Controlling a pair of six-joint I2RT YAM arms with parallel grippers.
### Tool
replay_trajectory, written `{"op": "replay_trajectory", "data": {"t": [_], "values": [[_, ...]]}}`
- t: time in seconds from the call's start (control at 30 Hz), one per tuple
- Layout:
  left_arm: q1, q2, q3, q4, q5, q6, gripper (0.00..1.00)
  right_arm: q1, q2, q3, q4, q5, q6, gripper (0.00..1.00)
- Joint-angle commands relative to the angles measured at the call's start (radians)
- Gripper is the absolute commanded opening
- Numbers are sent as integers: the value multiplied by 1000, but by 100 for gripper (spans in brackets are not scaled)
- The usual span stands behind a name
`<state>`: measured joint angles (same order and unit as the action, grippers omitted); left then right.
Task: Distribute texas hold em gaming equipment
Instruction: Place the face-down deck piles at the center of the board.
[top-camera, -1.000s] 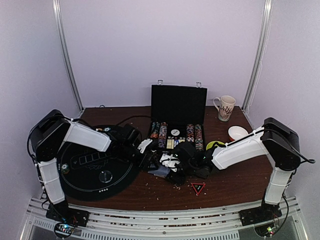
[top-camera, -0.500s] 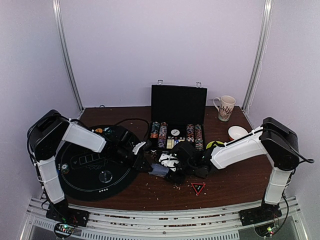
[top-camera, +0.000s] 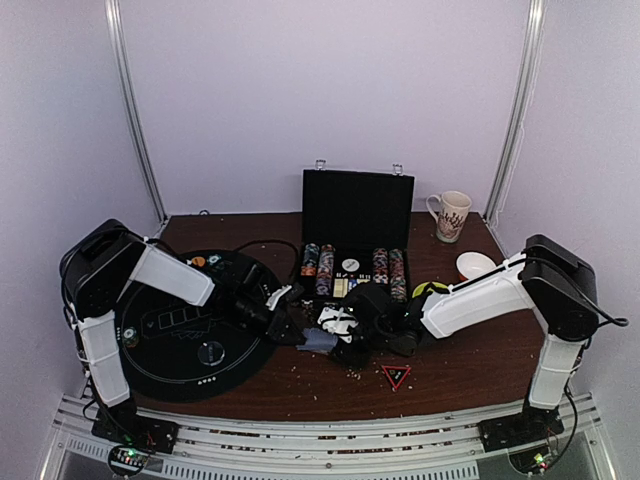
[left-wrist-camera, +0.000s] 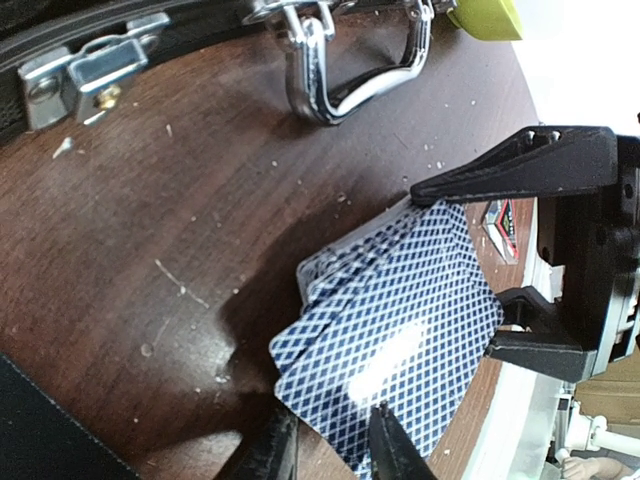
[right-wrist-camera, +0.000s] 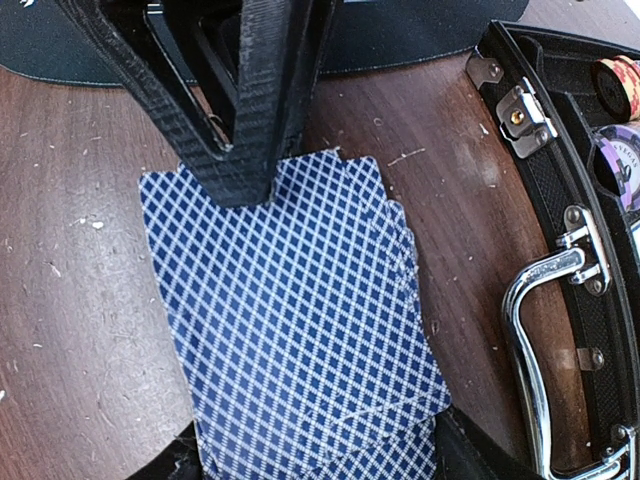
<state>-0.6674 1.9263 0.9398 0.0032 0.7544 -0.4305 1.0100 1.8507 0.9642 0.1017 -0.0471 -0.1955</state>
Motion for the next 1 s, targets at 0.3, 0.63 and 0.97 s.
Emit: {"op": "replay_trajectory", "data": {"t": [0.3,0.63,0.97], "values": [[26,-21,9,-62,-54,55,36,-3,21,6,-71,34,-22,67],[20,29,59,-44,-26,42,52,-3,35,24,-83,31,-34,67],[0,26,84,-56,-26,47,9,-3,40,30,-85,30,-32,67]]}}
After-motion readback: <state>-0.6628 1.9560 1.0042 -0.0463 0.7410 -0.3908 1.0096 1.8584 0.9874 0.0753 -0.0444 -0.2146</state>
